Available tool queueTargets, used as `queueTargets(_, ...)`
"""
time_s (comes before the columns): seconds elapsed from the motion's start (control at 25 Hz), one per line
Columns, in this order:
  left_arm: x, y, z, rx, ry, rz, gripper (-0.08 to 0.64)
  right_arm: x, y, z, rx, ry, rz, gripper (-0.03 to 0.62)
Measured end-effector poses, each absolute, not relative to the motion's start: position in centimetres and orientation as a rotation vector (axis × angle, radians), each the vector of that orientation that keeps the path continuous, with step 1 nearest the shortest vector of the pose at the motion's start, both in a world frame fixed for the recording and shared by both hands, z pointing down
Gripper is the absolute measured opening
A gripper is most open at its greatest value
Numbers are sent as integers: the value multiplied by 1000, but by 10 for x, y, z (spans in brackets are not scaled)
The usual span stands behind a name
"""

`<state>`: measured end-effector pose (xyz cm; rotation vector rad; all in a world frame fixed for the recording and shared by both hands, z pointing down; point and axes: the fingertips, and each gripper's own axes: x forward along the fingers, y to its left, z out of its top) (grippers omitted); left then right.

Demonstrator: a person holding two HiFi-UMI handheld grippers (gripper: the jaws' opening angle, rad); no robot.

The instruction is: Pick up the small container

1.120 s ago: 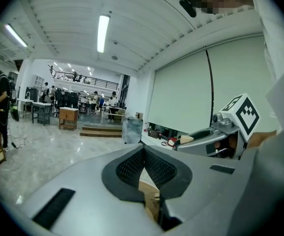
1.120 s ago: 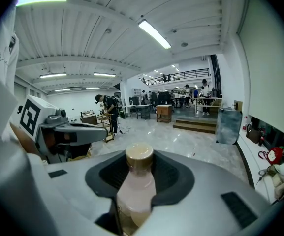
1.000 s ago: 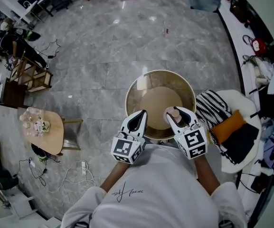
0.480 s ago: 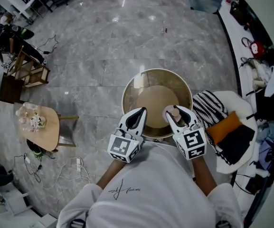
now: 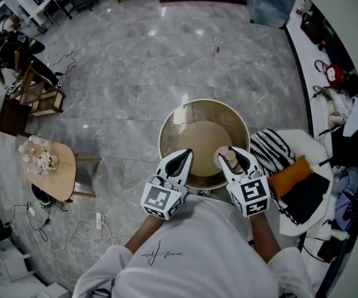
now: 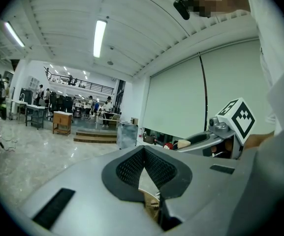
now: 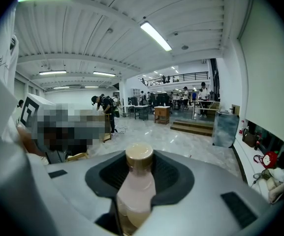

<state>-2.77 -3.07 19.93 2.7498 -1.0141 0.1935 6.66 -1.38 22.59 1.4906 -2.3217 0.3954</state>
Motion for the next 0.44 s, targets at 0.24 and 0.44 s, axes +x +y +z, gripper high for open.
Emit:
queueTargets(0.24, -34, -29, 200, 2737, -1014, 199, 15, 58, -9, 229, 1474, -2318, 416, 140)
queueTargets(0.44, -36, -26, 196, 2744, -1014, 191, 15, 55, -4, 228, 1471, -2314, 420, 140)
